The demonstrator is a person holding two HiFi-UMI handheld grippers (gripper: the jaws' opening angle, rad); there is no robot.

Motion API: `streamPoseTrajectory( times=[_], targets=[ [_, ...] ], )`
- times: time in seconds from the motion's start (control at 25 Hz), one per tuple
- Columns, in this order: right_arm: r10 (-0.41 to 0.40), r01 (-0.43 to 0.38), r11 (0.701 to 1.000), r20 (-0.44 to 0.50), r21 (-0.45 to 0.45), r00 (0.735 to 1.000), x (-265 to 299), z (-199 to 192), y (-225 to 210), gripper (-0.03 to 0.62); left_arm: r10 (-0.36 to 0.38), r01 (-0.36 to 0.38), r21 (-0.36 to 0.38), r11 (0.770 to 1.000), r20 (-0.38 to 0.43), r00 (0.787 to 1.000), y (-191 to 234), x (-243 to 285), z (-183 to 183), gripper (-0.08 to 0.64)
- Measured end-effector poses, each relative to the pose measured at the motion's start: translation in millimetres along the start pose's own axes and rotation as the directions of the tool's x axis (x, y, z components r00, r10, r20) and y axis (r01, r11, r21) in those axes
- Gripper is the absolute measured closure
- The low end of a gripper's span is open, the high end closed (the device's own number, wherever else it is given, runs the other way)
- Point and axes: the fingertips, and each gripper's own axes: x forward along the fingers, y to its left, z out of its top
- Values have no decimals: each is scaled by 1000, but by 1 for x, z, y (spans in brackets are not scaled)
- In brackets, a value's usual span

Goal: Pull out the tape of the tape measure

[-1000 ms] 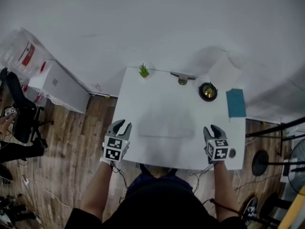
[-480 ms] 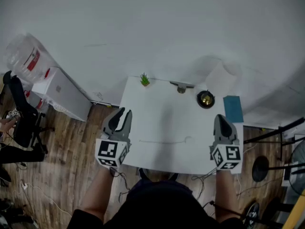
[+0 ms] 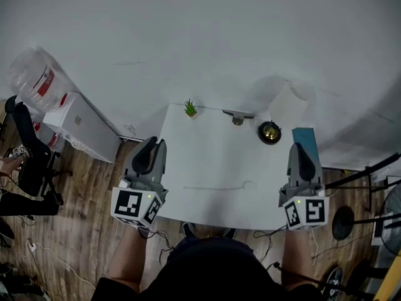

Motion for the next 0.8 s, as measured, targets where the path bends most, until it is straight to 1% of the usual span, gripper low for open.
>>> streamPoseTrajectory(
  times=[0.08, 0.2, 0.28, 0.4, 0.56, 0.8],
  targets=[
    [0, 0, 1000, 16, -13, 1000, 1, 7, 1, 586, 20, -20, -3, 1000, 11, 1000, 7, -2, 6, 492],
    [2, -2, 1000, 27, -10, 1000, 0, 11, 2, 586, 66, -66, -6, 998, 29, 997, 13, -5, 14, 497],
    [-6, 6, 1000, 31, -7, 999, 1, 13, 1, 588, 82, -82, -2, 997, 46, 996, 13, -6, 20, 500],
    [-20, 20, 1000, 35, 8, 999, 2, 12, -3, 588, 72, -72, 0, 997, 59, 996, 9, -3, 24, 503],
    [7, -9, 999, 36, 47, 999, 3, 9, -4, 586, 72, -71, -16, 997, 57, 996, 9, -2, 23, 506],
    [25, -26, 999, 33, 30, 999, 5, 8, -1, 586, 70, -69, -15, 998, 47, 996, 6, -1, 20, 508]
  ],
)
